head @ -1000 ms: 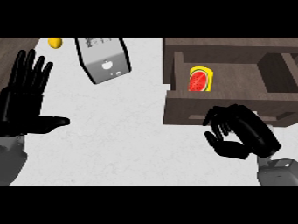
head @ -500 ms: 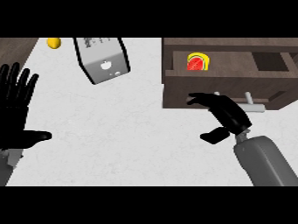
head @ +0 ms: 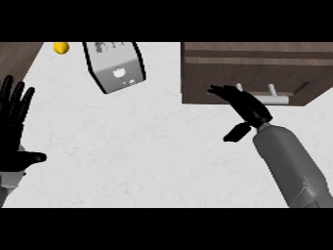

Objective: Pick up the cup, place it into the drawer and close the drawer

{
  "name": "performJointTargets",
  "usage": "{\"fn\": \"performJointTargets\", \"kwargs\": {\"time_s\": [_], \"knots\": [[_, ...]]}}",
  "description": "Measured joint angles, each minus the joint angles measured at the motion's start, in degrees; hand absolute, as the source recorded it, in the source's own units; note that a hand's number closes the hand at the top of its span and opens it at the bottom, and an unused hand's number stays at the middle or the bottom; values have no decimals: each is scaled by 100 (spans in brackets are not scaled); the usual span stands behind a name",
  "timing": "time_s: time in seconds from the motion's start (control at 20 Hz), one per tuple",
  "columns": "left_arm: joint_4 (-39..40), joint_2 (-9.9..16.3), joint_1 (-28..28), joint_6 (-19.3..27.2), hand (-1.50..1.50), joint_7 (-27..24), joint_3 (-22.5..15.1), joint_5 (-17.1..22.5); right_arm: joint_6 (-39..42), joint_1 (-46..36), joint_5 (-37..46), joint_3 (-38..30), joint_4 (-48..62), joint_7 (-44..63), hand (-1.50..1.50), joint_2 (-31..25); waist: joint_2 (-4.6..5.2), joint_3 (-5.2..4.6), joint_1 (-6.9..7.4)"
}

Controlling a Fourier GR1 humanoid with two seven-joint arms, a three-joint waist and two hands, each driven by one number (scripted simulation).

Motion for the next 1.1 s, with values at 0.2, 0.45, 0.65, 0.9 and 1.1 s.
{"fn": "performJointTargets", "kwargs": {"time_s": [0.2,0.45,0.65,0.9,1.1], "knots": [[74,-46,-14,-175,-150,63,68,-31,-96,-657,-47,-301,1079,-410,-150,-31,2,-6,42],[11,-41,8,-313,-150,124,138,-30,65,-1275,-90,-545,1925,-992,-150,-319,-16,-19,134],[-7,-97,-80,-320,-150,183,118,-55,234,-1572,-94,-650,2409,-1213,-150,-454,6,-16,199],[168,-115,-154,-436,-150,124,123,-149,464,-1805,-123,-748,2781,-1349,-150,-553,28,-18,248],[234,-245,-198,-408,-150,33,24,-307,522,-1876,-107,-772,2957,-1500,-150,-602,30,-24,279]]}}
